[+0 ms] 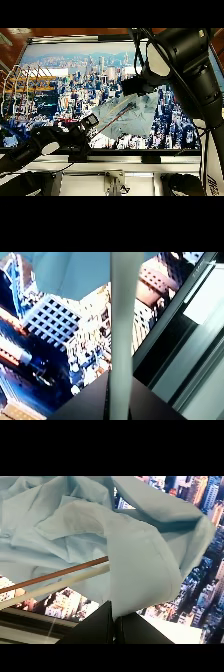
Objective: Fold the shirts.
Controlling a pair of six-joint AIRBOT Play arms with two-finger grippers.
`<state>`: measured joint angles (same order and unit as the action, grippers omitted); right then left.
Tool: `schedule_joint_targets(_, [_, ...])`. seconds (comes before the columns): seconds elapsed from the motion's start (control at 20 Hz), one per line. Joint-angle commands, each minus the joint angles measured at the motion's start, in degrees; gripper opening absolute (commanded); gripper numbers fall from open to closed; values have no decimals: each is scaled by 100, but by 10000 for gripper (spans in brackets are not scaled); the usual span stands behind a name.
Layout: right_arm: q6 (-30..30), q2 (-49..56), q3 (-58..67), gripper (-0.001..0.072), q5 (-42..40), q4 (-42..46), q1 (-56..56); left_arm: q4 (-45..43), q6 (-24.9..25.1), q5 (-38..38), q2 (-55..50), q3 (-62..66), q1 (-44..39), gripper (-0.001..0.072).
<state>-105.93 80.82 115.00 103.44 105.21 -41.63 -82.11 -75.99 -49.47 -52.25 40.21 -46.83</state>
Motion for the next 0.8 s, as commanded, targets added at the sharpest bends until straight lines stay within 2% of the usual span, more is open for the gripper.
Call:
schedule_joint_targets(0.0, [-107, -4, 4, 72, -190, -680, -2, 284, -35, 859, -544, 216, 140, 49])
schedule_joint_targets(0.3, [-221, -4, 4, 72, -363, -1412, -2, 415, 254, 761, -1480, 1222, 323, 48])
schedule_joint_targets(0.75, [-238, -4, 4, 73, -422, -1609, 2, 415, -55, 988, -1668, 1340, 564, 49])
